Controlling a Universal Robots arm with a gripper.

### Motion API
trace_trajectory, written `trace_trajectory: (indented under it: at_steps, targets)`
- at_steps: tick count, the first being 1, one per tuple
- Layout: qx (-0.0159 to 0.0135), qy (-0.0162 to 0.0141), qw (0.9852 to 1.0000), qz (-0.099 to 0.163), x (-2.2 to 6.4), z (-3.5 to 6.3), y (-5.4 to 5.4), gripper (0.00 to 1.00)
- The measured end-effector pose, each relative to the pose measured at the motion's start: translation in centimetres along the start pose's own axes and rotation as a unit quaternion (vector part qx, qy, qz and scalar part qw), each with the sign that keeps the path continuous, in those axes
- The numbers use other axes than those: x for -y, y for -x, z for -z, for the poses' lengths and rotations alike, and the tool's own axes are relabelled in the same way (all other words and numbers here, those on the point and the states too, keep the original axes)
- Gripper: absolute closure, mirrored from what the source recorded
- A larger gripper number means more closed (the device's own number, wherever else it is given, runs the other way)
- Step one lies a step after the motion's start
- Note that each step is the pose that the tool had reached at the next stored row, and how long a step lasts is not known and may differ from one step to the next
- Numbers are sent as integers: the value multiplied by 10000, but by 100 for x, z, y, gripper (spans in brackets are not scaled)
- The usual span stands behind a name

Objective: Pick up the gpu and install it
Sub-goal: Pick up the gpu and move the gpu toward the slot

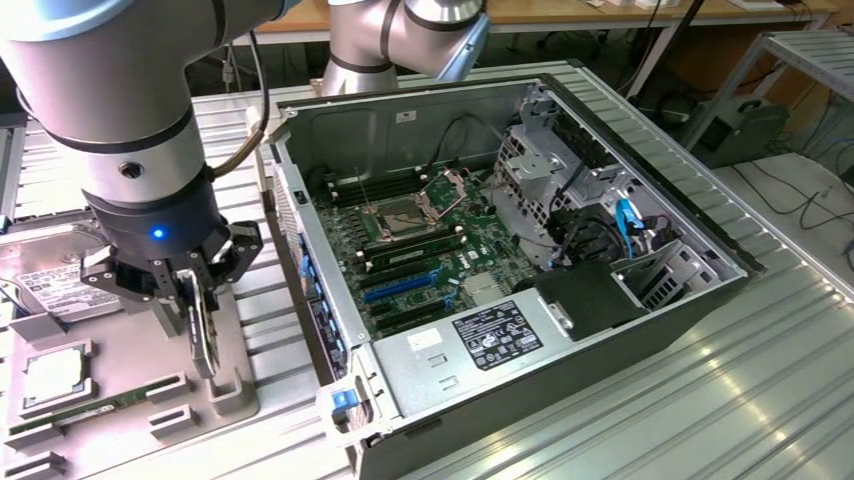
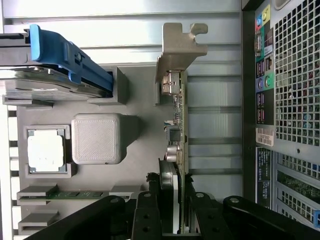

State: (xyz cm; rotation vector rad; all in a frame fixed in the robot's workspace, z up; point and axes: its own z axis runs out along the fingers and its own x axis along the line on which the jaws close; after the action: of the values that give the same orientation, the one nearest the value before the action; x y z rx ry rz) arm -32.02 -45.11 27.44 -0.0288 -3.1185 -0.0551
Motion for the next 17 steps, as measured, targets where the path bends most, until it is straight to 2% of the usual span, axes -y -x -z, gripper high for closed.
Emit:
trace_trajectory:
  at_steps: [14, 17]
  targets:
    - [-1, 0, 10000, -1, -3, 1, -6, 72]
    - [-4, -3, 10000, 77, -4, 1, -10, 72]
